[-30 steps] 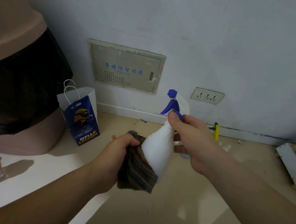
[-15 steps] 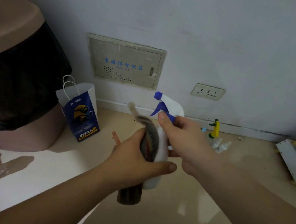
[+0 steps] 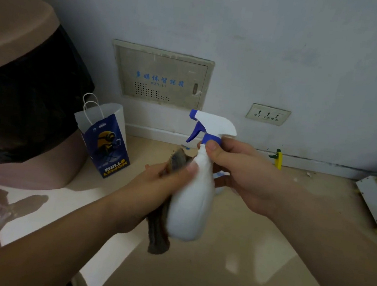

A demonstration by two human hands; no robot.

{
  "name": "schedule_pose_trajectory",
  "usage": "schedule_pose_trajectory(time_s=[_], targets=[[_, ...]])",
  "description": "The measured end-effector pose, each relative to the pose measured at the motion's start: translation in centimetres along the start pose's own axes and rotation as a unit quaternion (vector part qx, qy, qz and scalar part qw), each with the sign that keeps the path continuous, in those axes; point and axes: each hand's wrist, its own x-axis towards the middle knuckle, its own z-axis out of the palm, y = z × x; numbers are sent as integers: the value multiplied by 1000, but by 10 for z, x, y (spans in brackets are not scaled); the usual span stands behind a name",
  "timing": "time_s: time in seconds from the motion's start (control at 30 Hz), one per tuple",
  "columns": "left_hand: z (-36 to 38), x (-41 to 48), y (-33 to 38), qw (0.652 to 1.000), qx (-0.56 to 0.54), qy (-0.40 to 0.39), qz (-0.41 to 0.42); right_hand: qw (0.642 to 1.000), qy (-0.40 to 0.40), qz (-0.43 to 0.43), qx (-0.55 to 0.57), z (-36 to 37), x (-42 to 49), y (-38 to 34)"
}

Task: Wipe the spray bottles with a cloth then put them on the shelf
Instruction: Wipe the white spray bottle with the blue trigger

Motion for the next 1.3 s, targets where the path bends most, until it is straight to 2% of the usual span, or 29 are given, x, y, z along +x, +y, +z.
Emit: schedule_pose_trajectory(time_s=[0.07, 0.17, 0.23, 0.3, 0.37, 0.4, 0.43, 0.47, 0.5, 0.53, 0.57, 0.63, 0.7, 0.73, 0.77, 0.8, 0.87, 0.9, 0.93, 0.97, 1.0, 1.07, 1.1, 1.13, 1.2, 1.23, 1.27, 1.3], targets=[[3, 5, 2, 988, -88, 110, -64, 999, 33, 4, -6, -1, 2, 0], [3, 9, 2, 961, -171, 203, -77, 997, 70, 11, -7, -3, 4, 3], [5, 9, -1, 953, -188, 231, -64, 996, 85, 14, -12, -2, 4, 4], [13, 13, 3, 959, -179, 208, -68, 995, 99, 15, -15, 0, 4, 5], [24, 16, 7, 971, -118, 189, -82, 993, 113, 13, -23, 5, 5, 7], [30, 16, 6, 980, -43, 184, -64, 992, 121, 11, -26, 8, 6, 9], [35, 13, 1, 983, 75, 168, -3, 991, 130, 10, -29, 11, 7, 11], [39, 9, -8, 963, 210, 147, 87, 990, 139, 8, -34, 14, 8, 13], [42, 4, -16, 919, 329, 135, 173, 988, 147, 5, -42, 16, 8, 14], [42, 0, -22, 880, 395, 130, 227, 986, 156, 1, -52, 18, 9, 16], [40, -1, -29, 874, 405, 126, 237, 985, 164, -5, -59, 20, 9, 17], [32, 4, -29, 911, 345, 129, 185, 983, 172, -22, -56, 24, 8, 21], [23, 11, -12, 977, 157, 138, 39, 983, 171, -37, -53, 30, 7, 23], [18, 14, -9, 985, 81, 147, -27, 983, 169, -43, -52, 32, 7, 25], [18, 14, -7, 984, 83, 149, -52, 983, 169, -46, -53, 34, 6, 26], [21, 13, -11, 973, 163, 159, -27, 983, 167, -45, -54, 35, 7, 26], [38, 4, -27, 917, 329, 181, 134, 983, 168, -37, -56, 32, 8, 25], [43, -4, -30, 898, 358, 171, 190, 983, 172, -34, -58, 29, 9, 24], [43, -5, -35, 898, 357, 147, 213, 983, 172, -31, -59, 26, 10, 23], [37, -1, -40, 908, 339, 122, 213, 983, 171, -27, -54, 24, 10, 22], [31, 3, -39, 935, 288, 114, 174, 984, 171, -24, -48, 23, 11, 22], [20, 16, -37, 983, 131, 121, 33, 984, 172, -25, -36, 24, 11, 24], [18, 19, -36, 985, 108, 137, -5, 984, 174, -27, -37, 25, 11, 25], [21, 18, -36, 979, 140, 148, 8, 983, 175, -29, -38, 26, 11, 26], [36, 9, -39, 931, 264, 183, 175, 984, 175, -25, -30, 24, 12, 25], [41, 4, -37, 903, 310, 176, 240, 985, 170, -15, -23, 23, 12, 23], [39, 4, -39, 889, 336, 157, 268, 987, 162, -4, -14, 20, 12, 23], [33, 6, -39, 899, 330, 137, 255, 988, 155, 3, -6, 18, 12, 22]])
